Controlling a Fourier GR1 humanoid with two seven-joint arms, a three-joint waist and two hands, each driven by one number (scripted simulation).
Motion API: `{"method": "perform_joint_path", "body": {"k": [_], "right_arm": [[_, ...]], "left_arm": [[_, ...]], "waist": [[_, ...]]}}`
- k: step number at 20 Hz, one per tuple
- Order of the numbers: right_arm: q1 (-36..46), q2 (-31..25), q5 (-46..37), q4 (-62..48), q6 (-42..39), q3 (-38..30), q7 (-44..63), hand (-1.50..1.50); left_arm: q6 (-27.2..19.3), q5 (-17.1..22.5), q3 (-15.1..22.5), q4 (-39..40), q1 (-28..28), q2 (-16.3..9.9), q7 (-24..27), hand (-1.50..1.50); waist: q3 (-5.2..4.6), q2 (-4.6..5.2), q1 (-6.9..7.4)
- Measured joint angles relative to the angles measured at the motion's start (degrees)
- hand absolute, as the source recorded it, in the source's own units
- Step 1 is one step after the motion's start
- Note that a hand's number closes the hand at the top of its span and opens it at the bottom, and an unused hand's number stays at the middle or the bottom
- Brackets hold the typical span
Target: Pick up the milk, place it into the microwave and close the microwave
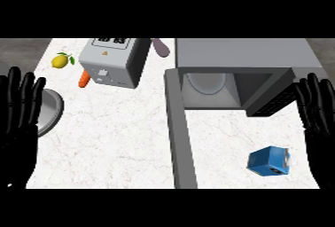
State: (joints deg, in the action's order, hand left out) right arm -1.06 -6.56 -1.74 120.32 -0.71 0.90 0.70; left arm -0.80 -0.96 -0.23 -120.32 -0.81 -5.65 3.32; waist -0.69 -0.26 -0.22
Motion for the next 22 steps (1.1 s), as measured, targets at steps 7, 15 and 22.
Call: {"method": "perform_joint_path", "body": {"k": [7, 15, 22], "right_arm": [[-3.4, 3.0, -4.5, 9.4, 3.8, 3.4, 5.2, -1.50], [-8.9, 5.0, -8.9, 17.7, 5.6, 11.3, 13.9, -1.50], [-15.8, 4.5, -9.8, 17.7, 9.0, 14.2, 11.4, -1.50]], "left_arm": [[-0.4, 2.5, -3.1, 1.3, 0.5, 0.3, -2.9, -1.50], [1.2, 8.6, -7.1, -4.6, 8.9, 0.1, -8.0, -1.50], [4.1, 13.1, -10.1, -9.9, 15.4, -0.1, -8.7, -1.50]], "waist": [[0.54, 0.13, 0.09], [0.64, 0.09, 0.31], [0.66, 0.03, 0.23]]}}
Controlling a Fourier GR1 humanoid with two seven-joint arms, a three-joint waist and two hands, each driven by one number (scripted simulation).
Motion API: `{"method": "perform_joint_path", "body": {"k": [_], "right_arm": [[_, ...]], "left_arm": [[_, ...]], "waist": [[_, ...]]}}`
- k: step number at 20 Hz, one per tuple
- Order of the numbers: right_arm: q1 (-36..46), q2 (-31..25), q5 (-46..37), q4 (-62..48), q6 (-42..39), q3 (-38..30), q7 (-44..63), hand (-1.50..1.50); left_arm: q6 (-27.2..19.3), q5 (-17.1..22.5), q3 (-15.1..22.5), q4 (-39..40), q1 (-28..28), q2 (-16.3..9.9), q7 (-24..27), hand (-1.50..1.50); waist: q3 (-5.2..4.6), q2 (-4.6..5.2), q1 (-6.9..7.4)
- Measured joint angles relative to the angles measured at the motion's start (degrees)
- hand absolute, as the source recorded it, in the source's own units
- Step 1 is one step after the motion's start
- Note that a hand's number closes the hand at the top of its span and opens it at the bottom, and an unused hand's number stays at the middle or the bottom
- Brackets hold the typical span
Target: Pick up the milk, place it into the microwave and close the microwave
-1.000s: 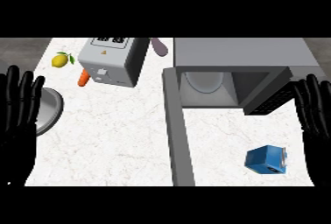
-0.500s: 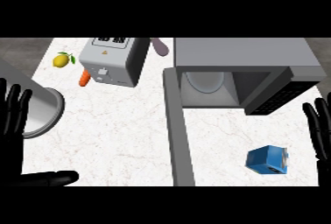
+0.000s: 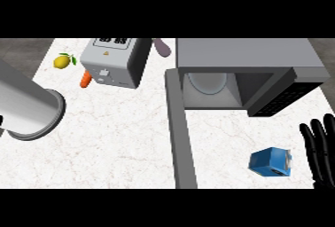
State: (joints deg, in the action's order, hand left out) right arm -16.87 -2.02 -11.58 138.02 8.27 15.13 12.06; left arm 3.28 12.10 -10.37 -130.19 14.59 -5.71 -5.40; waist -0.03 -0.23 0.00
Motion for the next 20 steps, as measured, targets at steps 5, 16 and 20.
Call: {"method": "perform_joint_path", "body": {"k": [5, 16, 20], "right_arm": [[-2.6, -0.8, -1.2, -1.2, 1.3, -1.8, -1.4, -1.50], [-7.6, -0.3, 0.5, -10.1, 2.2, -5.5, -12.1, -1.50], [-7.6, -0.2, 3.1, -14.9, 2.1, -9.0, -15.6, -1.50]], "left_arm": [[3.2, 3.2, -2.1, -3.4, 5.5, 0.7, 1.3, -1.50], [9.6, 9.9, -10.2, -4.5, 10.3, 0.3, 0.9, -1.50], [11.9, 10.8, -11.6, -4.0, 11.3, 1.3, 2.1, -1.50]], "waist": [[0.01, 0.04, 0.15], [0.04, 0.08, 0.21], [0.05, 0.11, 0.20]]}}
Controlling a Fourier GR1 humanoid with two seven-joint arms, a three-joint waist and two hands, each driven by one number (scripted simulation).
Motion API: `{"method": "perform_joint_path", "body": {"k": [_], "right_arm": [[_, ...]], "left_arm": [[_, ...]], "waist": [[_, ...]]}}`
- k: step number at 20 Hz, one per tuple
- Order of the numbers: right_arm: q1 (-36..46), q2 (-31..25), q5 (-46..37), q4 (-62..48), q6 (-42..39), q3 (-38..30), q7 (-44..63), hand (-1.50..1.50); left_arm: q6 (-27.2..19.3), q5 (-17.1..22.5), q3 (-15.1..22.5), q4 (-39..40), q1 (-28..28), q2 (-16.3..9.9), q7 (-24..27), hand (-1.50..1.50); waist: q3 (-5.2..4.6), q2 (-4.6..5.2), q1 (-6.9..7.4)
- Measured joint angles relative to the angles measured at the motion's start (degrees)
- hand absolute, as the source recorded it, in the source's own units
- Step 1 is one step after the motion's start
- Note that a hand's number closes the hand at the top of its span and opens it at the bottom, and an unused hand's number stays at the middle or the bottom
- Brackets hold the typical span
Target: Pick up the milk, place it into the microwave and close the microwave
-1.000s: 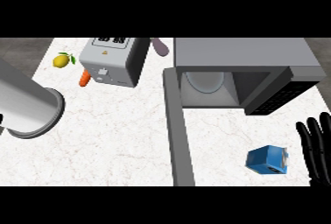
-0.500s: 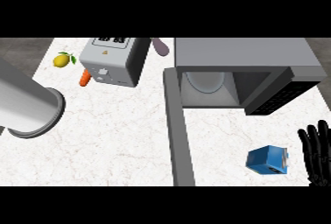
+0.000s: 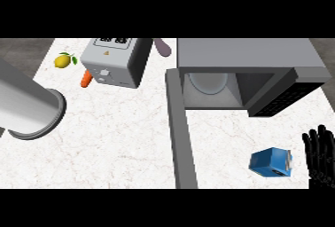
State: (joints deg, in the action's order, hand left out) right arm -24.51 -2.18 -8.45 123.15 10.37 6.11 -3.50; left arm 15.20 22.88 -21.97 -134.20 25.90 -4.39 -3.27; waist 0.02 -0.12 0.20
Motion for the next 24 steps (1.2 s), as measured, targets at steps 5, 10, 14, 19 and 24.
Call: {"method": "perform_joint_path", "body": {"k": [5, 10, 14, 19, 24], "right_arm": [[0.5, -0.3, 2.5, -7.0, -0.5, -4.6, -4.6, -1.50], [-0.9, -0.1, 4.7, -15.0, -1.3, -8.3, -12.5, -1.50], [-0.5, -0.9, 6.4, -19.4, -2.9, -10.8, -15.4, -1.50], [1.5, -2.0, 8.7, -27.6, -6.0, -13.7, -20.6, -1.50], [4.3, -2.2, 8.2, -36.7, -7.1, -15.1, -27.4, -1.50]], "left_arm": [[1.7, 0.2, -0.4, -0.3, 0.8, 1.2, -0.6, -1.50], [2.8, 1.3, -3.2, -0.1, 0.7, 0.7, -1.5, -1.50], [5.1, 2.2, -4.9, 0.0, 2.0, 1.5, -0.9, -1.50], [5.8, 2.6, -5.3, 0.3, 1.1, 2.4, -1.5, -1.50], [6.3, 3.5, -6.7, 0.3, 0.5, 2.5, -2.7, -1.50]], "waist": [[0.01, 0.03, -0.02], [0.01, 0.01, -0.05], [0.01, 0.01, 0.07], [0.02, 0.04, 0.03], [0.01, 0.05, 0.09]]}}
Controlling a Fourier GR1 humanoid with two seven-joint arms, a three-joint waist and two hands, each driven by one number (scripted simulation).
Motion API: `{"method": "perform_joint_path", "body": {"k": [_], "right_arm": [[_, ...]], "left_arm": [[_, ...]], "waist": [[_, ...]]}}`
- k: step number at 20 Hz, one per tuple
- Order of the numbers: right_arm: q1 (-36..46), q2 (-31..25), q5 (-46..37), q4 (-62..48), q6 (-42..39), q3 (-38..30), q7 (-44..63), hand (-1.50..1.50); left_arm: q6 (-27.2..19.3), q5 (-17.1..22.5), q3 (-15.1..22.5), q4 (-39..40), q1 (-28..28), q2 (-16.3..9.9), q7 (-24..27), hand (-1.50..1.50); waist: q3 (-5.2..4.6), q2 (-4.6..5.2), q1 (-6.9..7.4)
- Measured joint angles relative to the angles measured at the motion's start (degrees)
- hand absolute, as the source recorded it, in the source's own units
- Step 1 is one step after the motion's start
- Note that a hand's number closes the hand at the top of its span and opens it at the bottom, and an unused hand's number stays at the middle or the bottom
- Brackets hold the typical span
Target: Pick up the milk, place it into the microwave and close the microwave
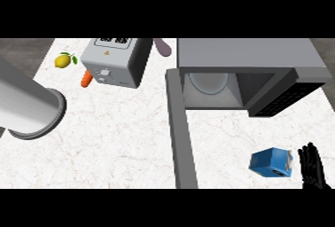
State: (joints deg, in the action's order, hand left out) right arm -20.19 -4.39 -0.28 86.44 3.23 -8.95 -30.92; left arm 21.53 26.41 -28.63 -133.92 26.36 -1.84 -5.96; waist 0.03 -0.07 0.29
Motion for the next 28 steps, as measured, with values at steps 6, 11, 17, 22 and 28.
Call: {"method": "perform_joint_path", "body": {"k": [6, 11, 17, 22, 28], "right_arm": [[4.8, -0.8, -0.9, -9.3, 0.7, -2.3, -4.4, -1.50], [9.9, -2.0, -1.4, -19.5, 1.1, -4.4, -9.5, -1.50], [16.4, -3.4, -1.5, -31.3, 0.2, -6.0, -15.6, 1.50], [20.1, -4.4, -3.4, -36.6, 0.4, -5.3, -21.1, 1.50], [22.9, -3.7, -3.8, -37.7, 1.5, -5.0, -23.9, 1.50]], "left_arm": [[0.4, 0.3, -0.5, -0.1, 0.0, 0.3, -0.8, -1.50], [1.8, 1.4, -2.4, 0.3, -0.4, 0.1, -0.8, -1.50], [2.4, 2.0, -1.8, 0.5, 0.7, 0.9, -0.4, -1.50], [2.6, 2.7, -3.4, 0.4, -0.1, 0.1, -1.5, -1.50], [3.7, 3.5, -4.8, 0.3, 1.1, 0.5, -1.2, -1.50]], "waist": [[0.01, 0.02, 0.04], [0.00, 0.02, 0.14], [0.01, 0.03, 0.29], [0.01, 0.02, 0.28], [-0.06, -0.04, 0.32]]}}
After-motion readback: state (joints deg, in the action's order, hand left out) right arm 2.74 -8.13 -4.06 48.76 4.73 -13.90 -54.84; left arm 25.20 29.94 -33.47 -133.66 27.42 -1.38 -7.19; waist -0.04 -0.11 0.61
